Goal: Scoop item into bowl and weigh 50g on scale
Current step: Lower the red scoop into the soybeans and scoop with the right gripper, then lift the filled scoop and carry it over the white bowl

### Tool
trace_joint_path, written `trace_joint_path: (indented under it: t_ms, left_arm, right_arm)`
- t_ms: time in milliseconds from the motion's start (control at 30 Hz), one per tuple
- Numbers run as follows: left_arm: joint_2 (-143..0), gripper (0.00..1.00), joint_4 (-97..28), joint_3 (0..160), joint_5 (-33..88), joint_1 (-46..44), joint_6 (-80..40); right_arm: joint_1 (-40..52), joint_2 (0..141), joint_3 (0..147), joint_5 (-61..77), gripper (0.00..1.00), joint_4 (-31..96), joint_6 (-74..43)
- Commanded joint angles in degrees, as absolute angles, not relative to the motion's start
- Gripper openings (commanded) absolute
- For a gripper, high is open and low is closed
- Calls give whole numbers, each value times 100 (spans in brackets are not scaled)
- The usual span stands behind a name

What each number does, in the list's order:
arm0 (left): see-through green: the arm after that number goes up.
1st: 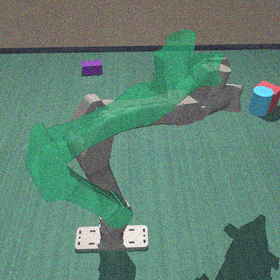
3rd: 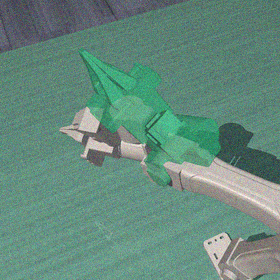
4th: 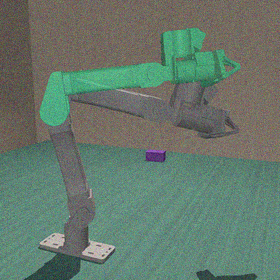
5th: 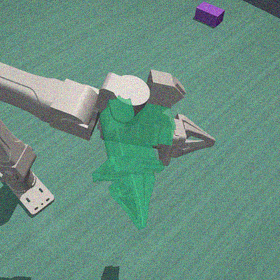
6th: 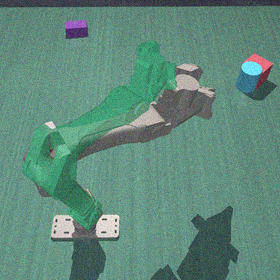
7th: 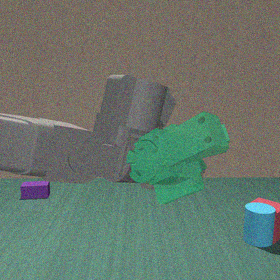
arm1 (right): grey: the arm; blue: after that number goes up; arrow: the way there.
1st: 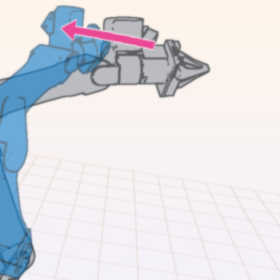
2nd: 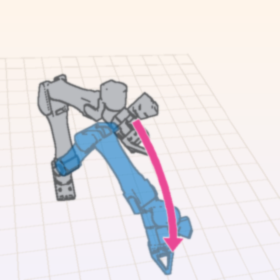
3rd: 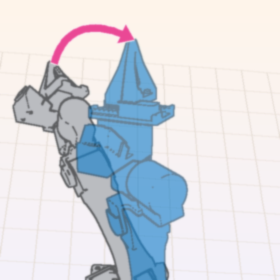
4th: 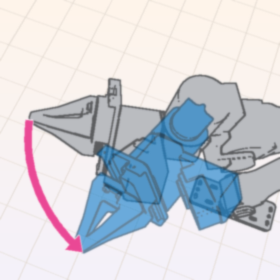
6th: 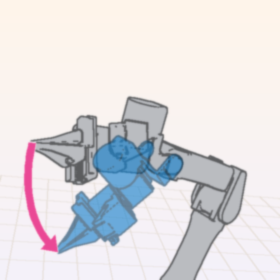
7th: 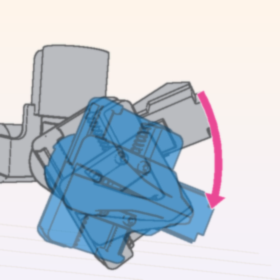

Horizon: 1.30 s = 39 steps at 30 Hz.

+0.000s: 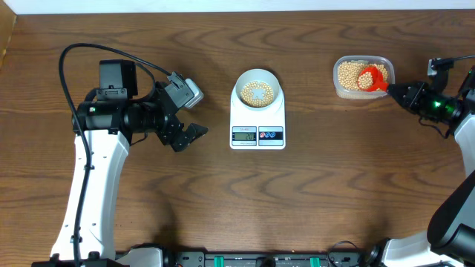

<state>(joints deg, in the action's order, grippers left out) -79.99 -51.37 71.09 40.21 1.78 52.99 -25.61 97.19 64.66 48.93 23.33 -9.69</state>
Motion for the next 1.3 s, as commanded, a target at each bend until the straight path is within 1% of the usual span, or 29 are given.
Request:
trace_joint_path:
  t_ms: [0, 400, 600, 833, 1033, 1267]
  left_arm:
    - [-7940, 98, -5157, 7212, 4086, 180, 5398]
    - [-7940, 98, -5159, 7212, 4086, 180, 5398]
    - [-7940, 98, -5157, 7214, 4086, 180, 5398]
    - [-7940, 98, -5157, 7214, 4086, 180, 5398]
    - [-7940, 98, -5157, 7212, 4086, 180, 5398]
    - [-7940, 98, -5157, 7212, 4086, 180, 5398]
  right_arm:
    - [-2589, 9741, 6482, 5059, 1, 2342, -1072]
    - [-2617, 9741, 6482, 5164, 1, 2281, -1632]
    - [-2615, 9741, 6482, 5572, 1, 1973, -1846]
    - [-2589, 9741, 6482, 5666, 1, 1793, -2228]
    - [-2314, 9741, 6482, 5780, 1, 1356, -2519]
    - [-1916, 9741, 6482, 5778, 1, 1153, -2742]
